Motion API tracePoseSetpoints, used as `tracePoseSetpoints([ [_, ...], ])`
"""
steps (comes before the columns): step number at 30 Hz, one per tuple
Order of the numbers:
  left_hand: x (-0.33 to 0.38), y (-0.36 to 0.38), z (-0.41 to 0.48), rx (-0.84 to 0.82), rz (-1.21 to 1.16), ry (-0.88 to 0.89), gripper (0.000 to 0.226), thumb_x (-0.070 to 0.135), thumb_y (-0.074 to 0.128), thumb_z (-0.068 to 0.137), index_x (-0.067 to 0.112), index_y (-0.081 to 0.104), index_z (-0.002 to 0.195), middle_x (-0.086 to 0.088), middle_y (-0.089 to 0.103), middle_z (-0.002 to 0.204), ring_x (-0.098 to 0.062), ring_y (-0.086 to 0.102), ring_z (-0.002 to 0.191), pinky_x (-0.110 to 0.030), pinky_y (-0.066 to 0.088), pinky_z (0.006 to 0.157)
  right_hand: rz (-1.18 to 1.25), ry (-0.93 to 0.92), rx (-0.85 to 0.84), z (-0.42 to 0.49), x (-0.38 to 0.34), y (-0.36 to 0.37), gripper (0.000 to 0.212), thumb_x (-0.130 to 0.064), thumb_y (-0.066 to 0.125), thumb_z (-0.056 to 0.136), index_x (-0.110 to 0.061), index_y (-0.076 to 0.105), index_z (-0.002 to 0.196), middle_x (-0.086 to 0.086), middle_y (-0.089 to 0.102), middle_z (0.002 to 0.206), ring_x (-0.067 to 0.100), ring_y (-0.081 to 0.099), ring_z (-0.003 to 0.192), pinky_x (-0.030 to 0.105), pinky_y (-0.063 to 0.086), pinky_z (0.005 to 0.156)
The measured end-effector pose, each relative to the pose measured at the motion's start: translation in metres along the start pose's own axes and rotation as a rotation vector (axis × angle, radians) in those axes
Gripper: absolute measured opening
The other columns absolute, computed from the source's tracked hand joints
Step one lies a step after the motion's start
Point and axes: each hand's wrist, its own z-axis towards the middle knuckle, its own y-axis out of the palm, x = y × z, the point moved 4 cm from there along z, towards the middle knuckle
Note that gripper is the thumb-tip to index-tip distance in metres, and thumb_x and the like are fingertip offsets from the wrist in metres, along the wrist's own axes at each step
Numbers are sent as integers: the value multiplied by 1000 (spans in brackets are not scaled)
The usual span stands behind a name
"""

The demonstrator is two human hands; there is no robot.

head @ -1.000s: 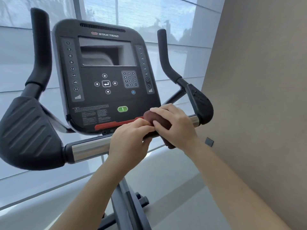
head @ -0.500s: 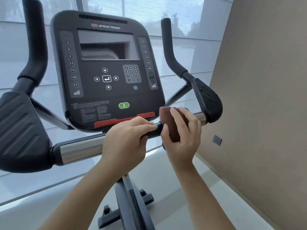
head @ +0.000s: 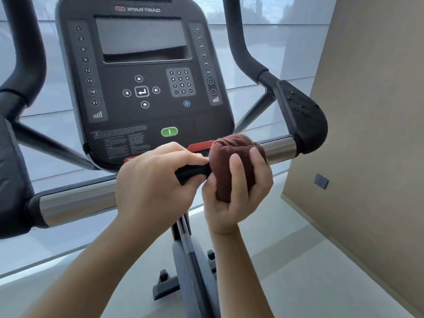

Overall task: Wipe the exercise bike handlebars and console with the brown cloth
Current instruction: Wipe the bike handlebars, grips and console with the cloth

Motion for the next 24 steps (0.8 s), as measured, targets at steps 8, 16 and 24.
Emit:
tracePoseSetpoints([
  [8, 3, 31, -3, -28, 48, -11, 22, 23, 77, 65, 28, 74, 86, 13, 68, 80, -17, 62, 65, -16, 34, 54, -137, 48, 128, 11, 90, -33, 34, -11, 53, 80, -2, 51, 112, 21, 46, 115, 34, 50, 105, 37, 47, 93],
  [16, 1, 59, 0, -126, 3, 42, 23, 18, 77, 69, 21, 73, 91, 6, 70, 88, -19, 64, 73, -20, 35, 57, -215, 128, -239, -7, 61, -12, 33, -24, 59, 84, -11, 62, 114, 17, 63, 111, 26, 55, 101, 37, 51, 84],
  [24, -22, 11, -56, -8, -93, 23, 25, 0, 71, 73, 9, 69, 96, -10, 65, 109, -33, 53, 114, -44, 36, 95, -404, 359, -556, 33, 67, -30, 41, -17, 64, 82, -11, 57, 123, 16, 54, 121, 38, 48, 106, 34, 40, 86],
])
